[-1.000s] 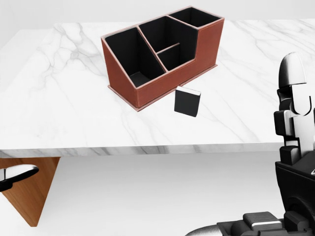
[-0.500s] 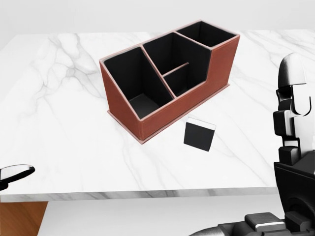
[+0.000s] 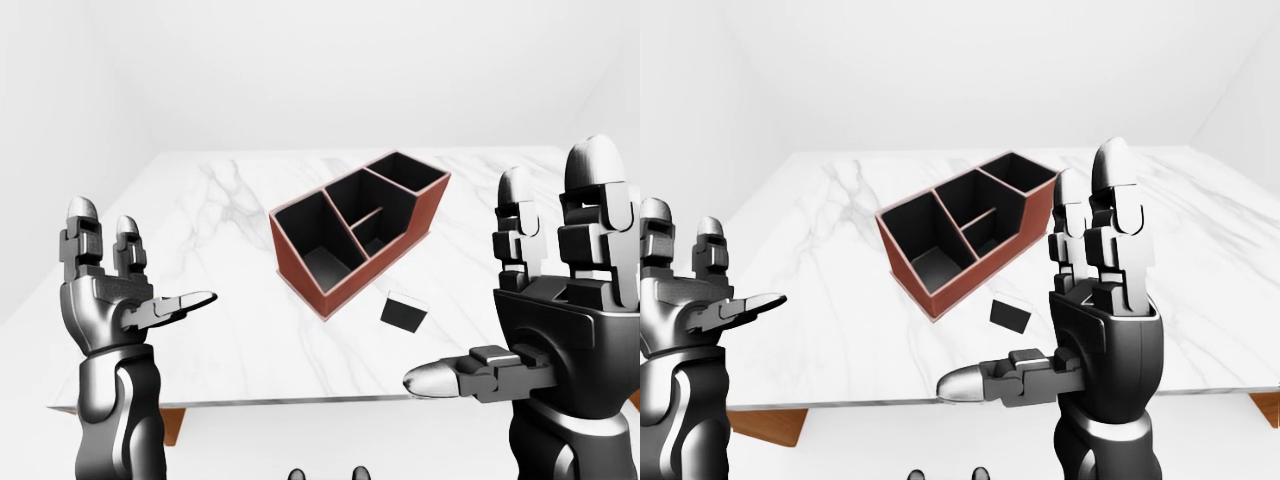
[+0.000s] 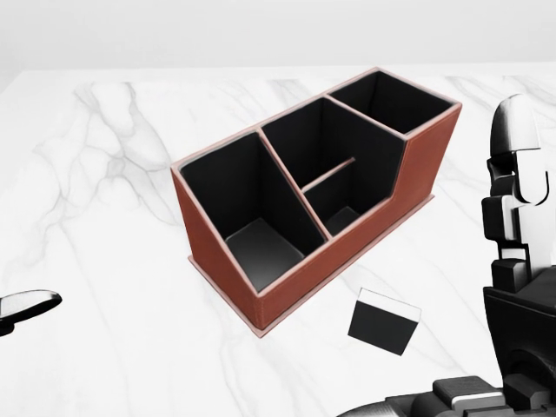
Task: Pick up the book and place it in the left compartment of the caddy.
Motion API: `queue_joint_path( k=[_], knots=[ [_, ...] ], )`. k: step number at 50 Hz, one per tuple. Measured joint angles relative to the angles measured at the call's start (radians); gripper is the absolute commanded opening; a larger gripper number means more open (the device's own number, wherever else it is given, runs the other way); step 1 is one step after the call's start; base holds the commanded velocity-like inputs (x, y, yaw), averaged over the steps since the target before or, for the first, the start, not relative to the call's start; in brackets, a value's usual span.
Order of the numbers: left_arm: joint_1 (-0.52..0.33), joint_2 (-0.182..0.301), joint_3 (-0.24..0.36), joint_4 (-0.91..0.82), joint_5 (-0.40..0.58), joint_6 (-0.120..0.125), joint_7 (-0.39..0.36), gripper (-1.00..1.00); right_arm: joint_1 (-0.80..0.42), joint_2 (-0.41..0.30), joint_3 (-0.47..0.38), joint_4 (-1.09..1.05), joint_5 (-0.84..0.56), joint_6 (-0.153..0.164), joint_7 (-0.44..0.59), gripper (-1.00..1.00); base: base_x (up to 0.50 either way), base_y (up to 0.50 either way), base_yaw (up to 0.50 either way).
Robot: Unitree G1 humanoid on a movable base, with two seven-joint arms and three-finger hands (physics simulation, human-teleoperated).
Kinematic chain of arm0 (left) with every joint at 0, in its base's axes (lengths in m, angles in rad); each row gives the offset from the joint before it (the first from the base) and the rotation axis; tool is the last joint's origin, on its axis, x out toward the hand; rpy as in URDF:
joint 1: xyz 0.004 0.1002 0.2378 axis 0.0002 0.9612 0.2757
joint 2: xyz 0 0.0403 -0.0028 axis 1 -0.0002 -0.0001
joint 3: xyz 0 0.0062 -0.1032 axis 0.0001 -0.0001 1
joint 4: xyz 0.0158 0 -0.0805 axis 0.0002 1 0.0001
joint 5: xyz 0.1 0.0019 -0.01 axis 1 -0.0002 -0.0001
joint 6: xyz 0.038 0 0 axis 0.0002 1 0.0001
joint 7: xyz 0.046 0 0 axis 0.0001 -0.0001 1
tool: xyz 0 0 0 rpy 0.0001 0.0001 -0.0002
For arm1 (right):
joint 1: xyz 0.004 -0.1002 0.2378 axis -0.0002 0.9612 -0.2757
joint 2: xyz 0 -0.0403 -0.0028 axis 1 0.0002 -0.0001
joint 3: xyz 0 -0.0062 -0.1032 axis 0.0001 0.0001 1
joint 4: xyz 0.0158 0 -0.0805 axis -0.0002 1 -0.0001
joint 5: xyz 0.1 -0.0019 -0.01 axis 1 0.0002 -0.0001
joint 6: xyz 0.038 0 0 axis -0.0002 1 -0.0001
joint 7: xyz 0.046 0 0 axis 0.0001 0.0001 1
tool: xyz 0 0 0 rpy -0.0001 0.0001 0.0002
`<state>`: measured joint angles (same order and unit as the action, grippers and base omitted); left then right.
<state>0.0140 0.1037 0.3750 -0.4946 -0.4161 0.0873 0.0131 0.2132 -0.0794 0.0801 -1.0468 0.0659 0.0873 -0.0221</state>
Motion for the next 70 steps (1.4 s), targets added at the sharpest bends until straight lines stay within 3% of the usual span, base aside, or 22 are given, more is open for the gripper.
queue_joint_path(
  k=[20,28,32,43,49,59,70],
  knots=[
    [0.003,-0.002,0.003,-0.019,-0.003,0.0,0.002,1.0,0.006,0.006,-0.014,0.0,0.005,0.0,0.013,1.0,0.5,0.06,0.0],
    [0.001,-0.005,0.001,-0.018,0.0,0.0,0.0,1.0,0.024,-0.011,-0.06,0.002,0.048,0.0,0.01,1.0,0.0,0.0,0.0],
    [0.004,-0.005,0.0,-0.021,0.001,0.0,0.0,1.0,0.044,-0.066,-0.105,0.002,0.116,0.0,-0.023,1.0,0.0,0.0,0.0],
    [0.007,-0.005,0.003,-0.029,-0.001,0.0,0.0,1.0,0.101,-0.346,-0.261,0.001,0.412,0.0,-0.199,1.0,0.0,0.0,0.0],
    [0.007,-0.004,0.007,-0.031,-0.003,0.0,0.0,1.0,0.135,-0.411,-0.334,0.0,0.473,0.0,-0.208,1.0,0.0,0.0,0.0],
    [0.008,-0.005,0.006,-0.032,-0.002,0.0,0.0,1.0,0.185,-0.435,-0.413,0.0,0.47,0.0,-0.149,1.0,0.0,0.0,0.0],
    [0.008,-0.005,0.005,-0.026,0.002,0.0,0.0,1.0,0.225,-0.355,-0.459,0.0,0.346,0.0,0.027,1.0,0.0,0.0,0.0]
  ],
)
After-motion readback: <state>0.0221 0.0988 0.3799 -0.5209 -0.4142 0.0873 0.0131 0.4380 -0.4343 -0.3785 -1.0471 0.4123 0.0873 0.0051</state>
